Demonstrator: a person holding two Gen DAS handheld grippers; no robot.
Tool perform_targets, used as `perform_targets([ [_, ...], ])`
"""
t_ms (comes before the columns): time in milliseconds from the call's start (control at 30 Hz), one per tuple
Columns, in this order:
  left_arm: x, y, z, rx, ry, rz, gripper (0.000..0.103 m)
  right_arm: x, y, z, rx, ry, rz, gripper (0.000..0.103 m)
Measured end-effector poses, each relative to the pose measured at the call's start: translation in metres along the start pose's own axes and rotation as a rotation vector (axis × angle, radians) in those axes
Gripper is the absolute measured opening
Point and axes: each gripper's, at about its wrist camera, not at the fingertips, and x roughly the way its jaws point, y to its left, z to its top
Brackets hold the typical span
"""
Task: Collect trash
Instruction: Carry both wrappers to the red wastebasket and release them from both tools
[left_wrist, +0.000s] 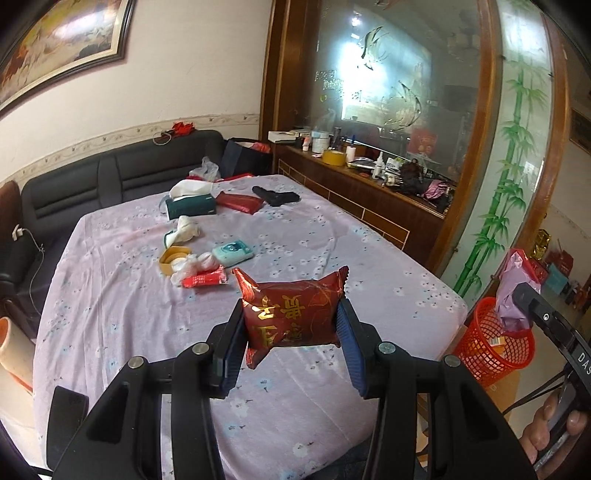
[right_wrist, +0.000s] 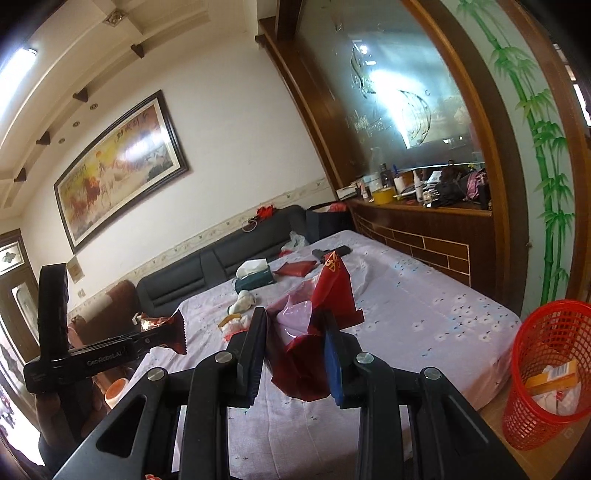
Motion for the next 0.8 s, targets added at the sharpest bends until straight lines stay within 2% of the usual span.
perform_targets([
  [467,-0.012,-0.045,-0.001,0.075,-0.023,-0.054,0.045,-0.04,-0.02,-0.002,0.039,-0.047,-0.043,0.03],
  [800,-0.012,-0.095,0.0,0.152,-0.034,-0.142,0.045,-0.071,-0.036,-0.001,0.056,-0.09,-0.099,0.031],
])
